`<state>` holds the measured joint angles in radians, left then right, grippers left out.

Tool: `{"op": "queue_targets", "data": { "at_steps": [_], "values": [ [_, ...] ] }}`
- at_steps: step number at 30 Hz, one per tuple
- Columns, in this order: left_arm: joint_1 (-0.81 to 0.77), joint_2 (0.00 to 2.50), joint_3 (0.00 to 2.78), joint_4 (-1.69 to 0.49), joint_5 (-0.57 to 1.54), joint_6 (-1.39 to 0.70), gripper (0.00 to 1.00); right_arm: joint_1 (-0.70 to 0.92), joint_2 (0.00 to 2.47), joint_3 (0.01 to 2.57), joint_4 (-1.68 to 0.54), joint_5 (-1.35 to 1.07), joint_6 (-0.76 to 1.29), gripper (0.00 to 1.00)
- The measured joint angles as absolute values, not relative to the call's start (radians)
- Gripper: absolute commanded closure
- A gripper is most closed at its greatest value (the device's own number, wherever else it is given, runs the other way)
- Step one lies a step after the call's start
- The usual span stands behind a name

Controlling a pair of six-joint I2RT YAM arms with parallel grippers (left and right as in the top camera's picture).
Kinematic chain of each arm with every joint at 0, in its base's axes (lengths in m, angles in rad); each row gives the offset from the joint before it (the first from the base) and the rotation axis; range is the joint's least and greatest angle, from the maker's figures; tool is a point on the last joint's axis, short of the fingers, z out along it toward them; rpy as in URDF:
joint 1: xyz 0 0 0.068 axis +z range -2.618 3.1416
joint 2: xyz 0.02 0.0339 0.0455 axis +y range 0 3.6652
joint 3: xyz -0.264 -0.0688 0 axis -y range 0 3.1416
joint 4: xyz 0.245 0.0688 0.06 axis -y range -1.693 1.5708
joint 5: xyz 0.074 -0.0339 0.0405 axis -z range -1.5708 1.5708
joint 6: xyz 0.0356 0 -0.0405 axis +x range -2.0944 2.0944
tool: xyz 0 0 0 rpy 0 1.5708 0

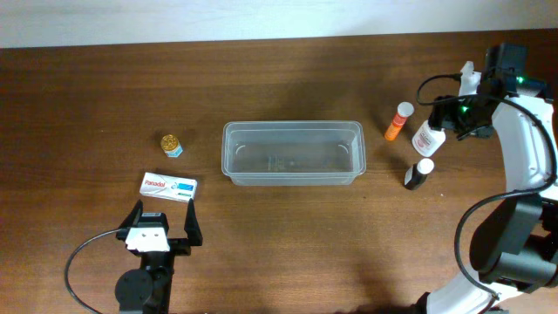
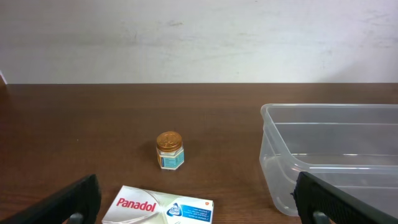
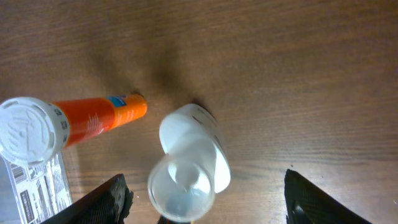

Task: Pack container
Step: 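Move the right gripper to the white dropper bottle and grasp it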

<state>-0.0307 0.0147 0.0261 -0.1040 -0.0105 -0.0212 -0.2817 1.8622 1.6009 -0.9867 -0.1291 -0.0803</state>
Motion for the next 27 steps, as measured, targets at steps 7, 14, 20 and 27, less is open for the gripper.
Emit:
{"op": "queue_targets", "data": {
  "at_steps": [7,14,20,27],
  "values": [
    [-0.031,0.015,0.026,-0.104,-0.01,-0.022,0.01,-0.282,1.921,1.601,-0.97,-0.153,-0.109,0.33],
    [-0.031,0.015,0.026,-0.104,-0.01,-0.021,0.01,-0.282,1.984,1.601,-0.96,-0.16,-0.133,0.47],
    [-0.031,0.015,0.026,-0.104,-0.01,-0.021,0.01,-0.282,1.989,1.601,-0.937,-0.164,-0.143,0.64],
    [-0.031,0.015,0.026,-0.104,-0.01,-0.022,0.01,-0.282,1.989,1.601,-0.929,-0.165,-0.15,0.73]
  ]
}}
